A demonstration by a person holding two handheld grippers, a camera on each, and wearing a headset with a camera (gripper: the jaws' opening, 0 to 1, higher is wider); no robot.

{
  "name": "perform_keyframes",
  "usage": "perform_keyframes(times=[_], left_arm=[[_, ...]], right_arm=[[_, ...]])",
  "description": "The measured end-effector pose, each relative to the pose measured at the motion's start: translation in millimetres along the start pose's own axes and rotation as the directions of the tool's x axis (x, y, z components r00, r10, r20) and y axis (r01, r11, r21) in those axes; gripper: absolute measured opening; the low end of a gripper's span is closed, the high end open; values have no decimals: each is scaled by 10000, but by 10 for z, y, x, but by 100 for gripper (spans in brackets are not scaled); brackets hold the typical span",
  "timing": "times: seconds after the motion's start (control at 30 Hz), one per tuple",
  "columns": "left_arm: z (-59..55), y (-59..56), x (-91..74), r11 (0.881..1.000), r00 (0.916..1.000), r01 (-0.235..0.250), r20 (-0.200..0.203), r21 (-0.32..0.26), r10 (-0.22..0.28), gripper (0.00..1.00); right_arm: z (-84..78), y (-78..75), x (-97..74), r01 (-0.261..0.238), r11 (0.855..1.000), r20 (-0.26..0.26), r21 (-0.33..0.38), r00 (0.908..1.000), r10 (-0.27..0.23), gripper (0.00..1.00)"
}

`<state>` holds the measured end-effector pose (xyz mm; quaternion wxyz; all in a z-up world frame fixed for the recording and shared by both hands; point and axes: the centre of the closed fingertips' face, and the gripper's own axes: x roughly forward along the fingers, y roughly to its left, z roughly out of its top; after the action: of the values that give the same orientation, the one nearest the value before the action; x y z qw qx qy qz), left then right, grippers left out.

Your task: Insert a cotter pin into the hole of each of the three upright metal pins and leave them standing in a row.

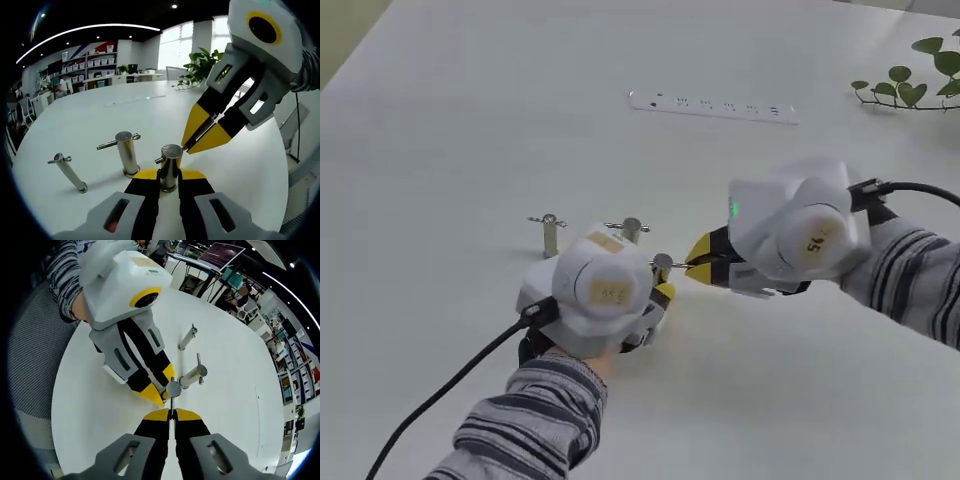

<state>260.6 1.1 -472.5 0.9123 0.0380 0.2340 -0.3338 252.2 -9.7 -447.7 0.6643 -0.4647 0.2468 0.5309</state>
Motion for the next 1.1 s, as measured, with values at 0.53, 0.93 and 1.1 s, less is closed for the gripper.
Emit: perform_keyframes(times=[0.53, 0.93, 1.1], left_arm=[[3, 11, 27, 9998, 10000, -69, 57, -169, 70, 10], [7, 15, 29, 9997, 9999, -104, 61, -232, 106, 10], [7, 18, 30, 9995, 9999, -129, 74, -297, 131, 10]], right_arm=[[34, -26, 9, 35, 9999, -124, -149, 9999, -37, 7], [-53, -39, -70, 49, 9976, -141, 690, 9999, -39, 0], [-25, -31, -51, 22, 9961, -64, 887, 10000, -16, 0]])
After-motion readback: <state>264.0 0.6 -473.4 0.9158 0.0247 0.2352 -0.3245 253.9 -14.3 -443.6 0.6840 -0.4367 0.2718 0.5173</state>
